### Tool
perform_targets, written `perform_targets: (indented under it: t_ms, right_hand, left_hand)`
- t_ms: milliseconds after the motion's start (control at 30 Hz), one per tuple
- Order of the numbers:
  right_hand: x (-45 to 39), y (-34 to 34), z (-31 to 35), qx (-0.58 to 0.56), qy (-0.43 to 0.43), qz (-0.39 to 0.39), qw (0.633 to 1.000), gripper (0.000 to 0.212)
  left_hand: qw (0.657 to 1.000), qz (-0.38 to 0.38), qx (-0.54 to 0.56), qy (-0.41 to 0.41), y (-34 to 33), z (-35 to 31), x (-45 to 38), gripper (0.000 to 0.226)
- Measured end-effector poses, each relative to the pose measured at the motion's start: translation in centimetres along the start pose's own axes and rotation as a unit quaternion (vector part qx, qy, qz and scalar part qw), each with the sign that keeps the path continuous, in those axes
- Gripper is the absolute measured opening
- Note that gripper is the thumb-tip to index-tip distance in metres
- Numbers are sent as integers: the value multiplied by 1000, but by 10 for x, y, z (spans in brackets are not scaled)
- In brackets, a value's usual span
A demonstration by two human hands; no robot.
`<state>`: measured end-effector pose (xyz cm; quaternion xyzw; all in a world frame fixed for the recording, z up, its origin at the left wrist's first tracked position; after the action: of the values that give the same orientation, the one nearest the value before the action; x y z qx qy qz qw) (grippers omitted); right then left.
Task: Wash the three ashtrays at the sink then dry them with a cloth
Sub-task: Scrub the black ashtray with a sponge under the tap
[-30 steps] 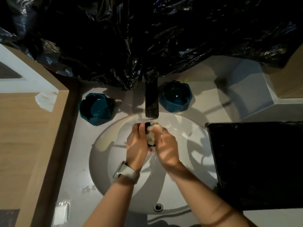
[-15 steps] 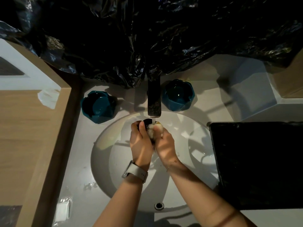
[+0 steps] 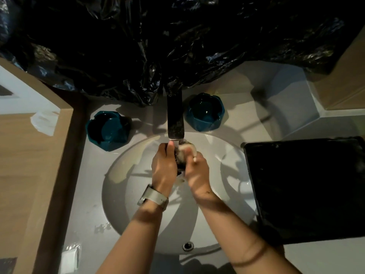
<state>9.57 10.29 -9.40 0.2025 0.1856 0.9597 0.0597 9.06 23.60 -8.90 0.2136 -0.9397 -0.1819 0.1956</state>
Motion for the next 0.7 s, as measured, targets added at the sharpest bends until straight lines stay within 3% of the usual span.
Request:
perform_targets:
  t_ms: [100,233,367,433,500,600,700]
  right_hand:
    - [0,0,-3,-26,-18,11,999,28]
    - [-22,4,-20,32,-48,61,996,39]
    - [-44,3,-16,-5,-16,166,986,29]
    - [-56,0,-13,55,-17,214,975,34]
    - [-64,-5,-16,106,-74,248,960,50]
    - [-65,-8,-25,148,-143,267,941,59]
    - [-62,-6,-35,42,-171,250,952,79]
  left_hand:
    - [999,-25,37,12,-6,11,16,34]
    - [988,74,113,71,-22,29,24,32]
    - [973,207,4,-101,-5,7,23,41]
    - [938,231,-80,-247,4,-2,19,38]
    - [896,221,-176,-343,7,-3,13,39]
    - [878,208,-225,-367,5,-10,2,40]
    - [898,257,-163,-318,-1,-8,-4,39]
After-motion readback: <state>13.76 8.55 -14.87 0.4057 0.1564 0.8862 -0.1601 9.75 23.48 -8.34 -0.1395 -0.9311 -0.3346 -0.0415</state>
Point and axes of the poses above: each hand's wrist, its own x-axis away from the middle knuckle, its own y-axis out of the back of the hand, z = x × y, the point moved 8 cm from there along -x, towards the middle knuckle, and after that the axes turned 2 degrees about -z, right-handed, at the moved point
